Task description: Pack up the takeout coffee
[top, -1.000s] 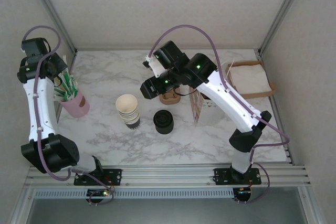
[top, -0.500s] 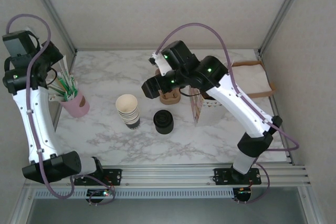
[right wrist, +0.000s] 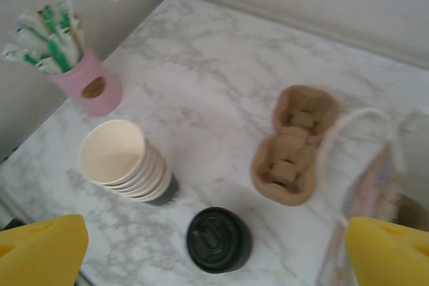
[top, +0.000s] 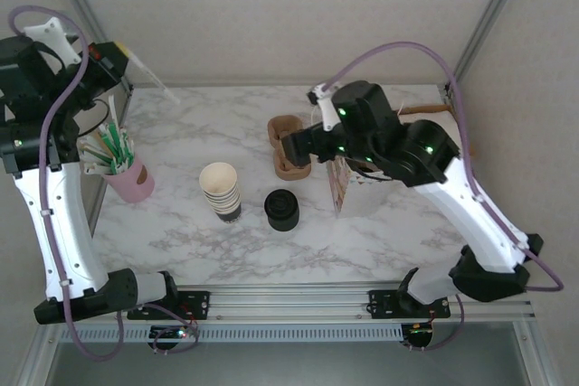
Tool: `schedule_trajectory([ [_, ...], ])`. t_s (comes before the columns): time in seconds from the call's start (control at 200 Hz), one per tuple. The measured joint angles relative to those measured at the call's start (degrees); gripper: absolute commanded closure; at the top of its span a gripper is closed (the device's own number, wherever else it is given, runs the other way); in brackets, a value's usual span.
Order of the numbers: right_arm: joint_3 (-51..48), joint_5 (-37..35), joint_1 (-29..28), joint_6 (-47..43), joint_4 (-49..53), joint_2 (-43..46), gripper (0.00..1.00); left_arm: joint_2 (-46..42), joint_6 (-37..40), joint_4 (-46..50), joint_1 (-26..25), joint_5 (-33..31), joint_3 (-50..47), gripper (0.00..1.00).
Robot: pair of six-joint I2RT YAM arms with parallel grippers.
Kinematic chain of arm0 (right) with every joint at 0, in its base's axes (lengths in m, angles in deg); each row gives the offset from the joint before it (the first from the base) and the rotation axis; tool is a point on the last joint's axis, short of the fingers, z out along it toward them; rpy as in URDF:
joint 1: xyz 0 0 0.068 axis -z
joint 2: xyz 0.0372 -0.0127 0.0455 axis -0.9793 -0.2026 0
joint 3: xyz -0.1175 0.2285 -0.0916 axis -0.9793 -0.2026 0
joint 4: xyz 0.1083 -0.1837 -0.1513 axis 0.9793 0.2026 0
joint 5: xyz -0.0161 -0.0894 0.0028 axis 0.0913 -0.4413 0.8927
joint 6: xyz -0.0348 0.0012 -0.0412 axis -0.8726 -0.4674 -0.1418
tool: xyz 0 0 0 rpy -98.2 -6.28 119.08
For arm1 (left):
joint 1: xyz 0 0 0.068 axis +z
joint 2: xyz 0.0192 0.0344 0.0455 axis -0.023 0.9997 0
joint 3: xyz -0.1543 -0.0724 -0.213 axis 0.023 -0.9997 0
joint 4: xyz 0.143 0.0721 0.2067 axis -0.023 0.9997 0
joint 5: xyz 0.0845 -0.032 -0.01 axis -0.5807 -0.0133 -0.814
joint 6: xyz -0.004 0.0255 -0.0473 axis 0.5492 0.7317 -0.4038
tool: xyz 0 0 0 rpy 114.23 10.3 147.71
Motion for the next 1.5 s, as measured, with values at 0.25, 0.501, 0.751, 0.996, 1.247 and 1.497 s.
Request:
schedule_trajectory([
  [0.25, -7.91, -17.57, 0.94, 4.09, 0.72, 13.0, 0.01, 6.38, -4.39, -5.46, -16.81, 1.27, 7.26, 1.0],
  [0.501, -13.07, -29.35, 2.36, 9.22, 5.07, 24.41, 0.01, 17.94, -5.68, -6.78, -34.82, -0.74, 19.69, 1.0],
  [0.751, -16.15, -34.49, 2.36, 14.29, 10.05, 30.45, 0.01, 29.16, -6.19, -6.84, -45.88, -0.74, 32.0, 1.0],
  [0.996, -17.73, -35.45, 2.36, 17.25, 12.83, 30.82, 0.01, 34.75, -6.43, -6.82, -48.72, -1.14, 33.2, 1.0],
  [1.247, -18.29, -35.6, 2.36, 17.97, 13.44, 29.44, 0.01, 44.0, -6.03, -7.06, -50.53, -1.55, 34.6, 1.0],
  [1.497, -18.45, -35.06, 3.45, 17.99, 13.46, 25.81, 0.01, 52.68, -4.24, -4.87, -54.31, -5.49, 34.93, 1.0],
])
